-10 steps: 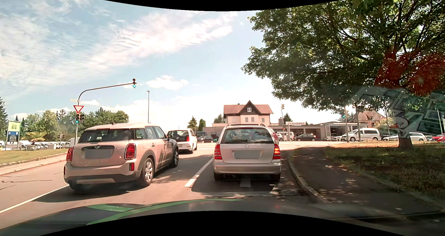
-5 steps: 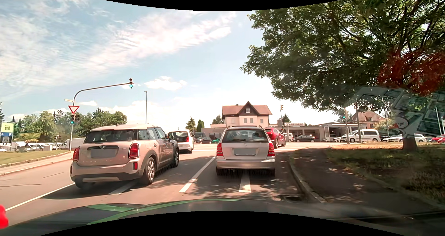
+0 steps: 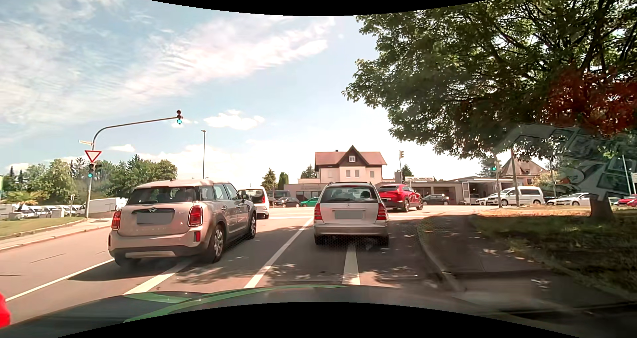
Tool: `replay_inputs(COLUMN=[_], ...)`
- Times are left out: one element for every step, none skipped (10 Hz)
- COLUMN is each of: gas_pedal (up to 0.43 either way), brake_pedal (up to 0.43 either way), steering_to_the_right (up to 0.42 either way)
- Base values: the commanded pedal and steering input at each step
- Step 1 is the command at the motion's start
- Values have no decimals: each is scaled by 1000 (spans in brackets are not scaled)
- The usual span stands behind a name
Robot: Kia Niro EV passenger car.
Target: Follow the waypoints while adhering to traffic rules and regulations
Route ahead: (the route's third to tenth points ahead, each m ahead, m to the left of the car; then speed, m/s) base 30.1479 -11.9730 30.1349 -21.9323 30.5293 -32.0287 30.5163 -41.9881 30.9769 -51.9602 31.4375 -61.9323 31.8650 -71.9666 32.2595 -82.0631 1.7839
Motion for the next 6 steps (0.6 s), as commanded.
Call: replay_inputs(gas_pedal=[311,311,311,311,311,299], brake_pedal=[0,0,0,0,0,0], steering_to_the_right=[48,49,48,48,46,40])
